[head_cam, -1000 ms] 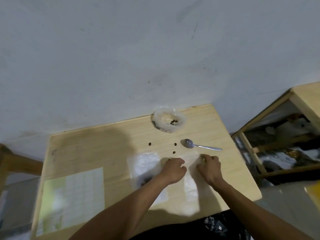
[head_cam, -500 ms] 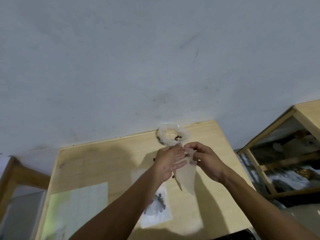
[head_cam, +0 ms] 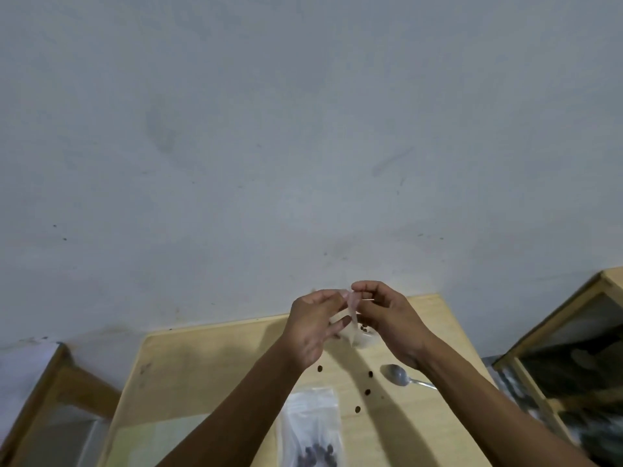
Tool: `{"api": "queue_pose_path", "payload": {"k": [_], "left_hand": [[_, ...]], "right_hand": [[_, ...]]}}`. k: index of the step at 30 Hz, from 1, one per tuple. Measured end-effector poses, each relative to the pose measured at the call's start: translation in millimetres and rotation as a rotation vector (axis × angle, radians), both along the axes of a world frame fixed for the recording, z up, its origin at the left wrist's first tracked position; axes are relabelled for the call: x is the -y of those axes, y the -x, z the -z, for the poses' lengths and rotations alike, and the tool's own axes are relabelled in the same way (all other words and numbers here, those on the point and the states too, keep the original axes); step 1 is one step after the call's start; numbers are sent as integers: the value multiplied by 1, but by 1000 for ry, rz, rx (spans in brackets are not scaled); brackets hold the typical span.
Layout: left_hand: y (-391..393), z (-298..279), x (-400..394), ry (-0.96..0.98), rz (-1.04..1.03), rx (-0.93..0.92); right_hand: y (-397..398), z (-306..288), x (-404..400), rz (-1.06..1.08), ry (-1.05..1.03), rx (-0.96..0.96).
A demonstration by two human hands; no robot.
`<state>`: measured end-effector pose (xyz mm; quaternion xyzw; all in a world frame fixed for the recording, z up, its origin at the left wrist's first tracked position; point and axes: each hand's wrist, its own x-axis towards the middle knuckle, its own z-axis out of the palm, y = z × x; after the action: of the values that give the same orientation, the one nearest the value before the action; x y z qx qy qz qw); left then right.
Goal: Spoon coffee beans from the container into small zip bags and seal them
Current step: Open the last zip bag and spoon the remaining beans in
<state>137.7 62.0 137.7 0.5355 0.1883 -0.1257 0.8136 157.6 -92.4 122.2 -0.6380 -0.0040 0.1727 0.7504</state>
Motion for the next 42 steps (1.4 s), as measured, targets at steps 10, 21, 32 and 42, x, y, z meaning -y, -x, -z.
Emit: {"api": "queue_pose_path", "payload": {"k": [10,21,32,42], "left_hand": [[4,13,-11,-11,-14,3],[3,22,-4,-291,-50,48],[7,21,-18,-839,276,187],[21,26,-12,-874,167,237]], "right_hand": [[11,4,-7,-104,17,8],[15,4,-16,1,530,222],[21,13,-13,32,601,182],[3,10,5,92,654,206]]}}
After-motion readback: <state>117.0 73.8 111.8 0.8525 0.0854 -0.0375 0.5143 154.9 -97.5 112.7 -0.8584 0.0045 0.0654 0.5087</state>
